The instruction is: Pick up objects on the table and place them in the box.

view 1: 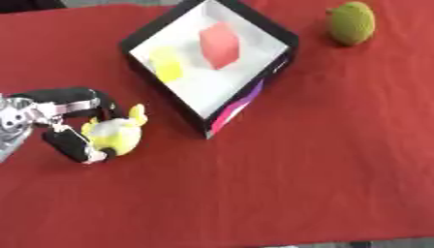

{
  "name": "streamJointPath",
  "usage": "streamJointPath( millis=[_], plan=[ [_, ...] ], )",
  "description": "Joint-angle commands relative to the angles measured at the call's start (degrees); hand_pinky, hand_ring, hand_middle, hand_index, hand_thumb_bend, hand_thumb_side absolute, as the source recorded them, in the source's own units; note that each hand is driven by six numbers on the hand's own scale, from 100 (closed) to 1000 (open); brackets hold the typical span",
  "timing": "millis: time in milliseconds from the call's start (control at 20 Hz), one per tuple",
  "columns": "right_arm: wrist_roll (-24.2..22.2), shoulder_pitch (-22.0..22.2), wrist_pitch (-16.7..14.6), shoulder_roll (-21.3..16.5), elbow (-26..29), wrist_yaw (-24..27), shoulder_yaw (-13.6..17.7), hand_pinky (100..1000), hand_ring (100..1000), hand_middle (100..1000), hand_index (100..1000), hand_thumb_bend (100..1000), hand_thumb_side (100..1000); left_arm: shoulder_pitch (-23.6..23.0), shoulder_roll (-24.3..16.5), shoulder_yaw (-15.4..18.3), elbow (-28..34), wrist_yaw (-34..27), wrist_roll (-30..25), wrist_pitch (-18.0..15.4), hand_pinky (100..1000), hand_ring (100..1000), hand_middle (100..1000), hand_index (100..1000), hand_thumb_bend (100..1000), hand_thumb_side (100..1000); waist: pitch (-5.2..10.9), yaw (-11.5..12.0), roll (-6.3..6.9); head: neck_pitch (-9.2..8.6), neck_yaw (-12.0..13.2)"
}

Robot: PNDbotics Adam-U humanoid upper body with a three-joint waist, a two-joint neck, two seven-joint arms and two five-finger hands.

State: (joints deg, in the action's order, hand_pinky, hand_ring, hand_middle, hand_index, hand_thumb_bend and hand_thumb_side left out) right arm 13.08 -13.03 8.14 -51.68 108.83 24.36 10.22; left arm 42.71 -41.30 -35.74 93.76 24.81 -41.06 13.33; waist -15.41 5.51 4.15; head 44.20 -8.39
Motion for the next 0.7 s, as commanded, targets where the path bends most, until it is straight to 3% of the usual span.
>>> streamJointPath(
  millis=[50,250,350,550,700],
  plan=[
    [-0.1,-0.2,0.1,-1.1,-0.1,0.3,0.9,953,764,746,826,100,597,0.5,-2.0,1.7,2.2,1.2,0.3,-0.8,768,684,676,766,244,100,1.14,0.2,-0.07,-0.08,-0.1],
    [-0.3,-0.2,0.0,-1.1,-0.3,0.5,1.0,953,763,745,825,100,598,0.4,-2.3,2.5,3.0,3.3,2.1,-1.9,731,634,625,720,184,100,1.26,0.2,-0.14,-0.08,-0.8],
    [-0.5,-0.1,-0.1,-1.0,-0.4,0.6,1.1,955,764,746,826,100,601,0.3,-2.4,3.2,3.8,4.8,3.5,-2.7,716,606,597,688,109,100,1.29,0.2,-0.2,-0.08,-1.5],
    [-0.6,0.2,-0.4,-1.1,-0.6,0.7,1.4,957,764,744,824,100,618,-0.5,-3.7,5.3,7.6,7.3,5.7,-4.3,700,592,579,669,107,100,1.41,0.4,-0.19,-0.08,-1.6],
    [-0.7,0.4,-0.2,-1.0,-0.7,0.5,1.5,957,764,744,825,100,614,-1.7,-4.6,7.4,10.9,7.0,6.3,-3.3,694,588,561,653,100,100,1.53,0.7,-0.1,-0.08,-1.6]
  ],
)
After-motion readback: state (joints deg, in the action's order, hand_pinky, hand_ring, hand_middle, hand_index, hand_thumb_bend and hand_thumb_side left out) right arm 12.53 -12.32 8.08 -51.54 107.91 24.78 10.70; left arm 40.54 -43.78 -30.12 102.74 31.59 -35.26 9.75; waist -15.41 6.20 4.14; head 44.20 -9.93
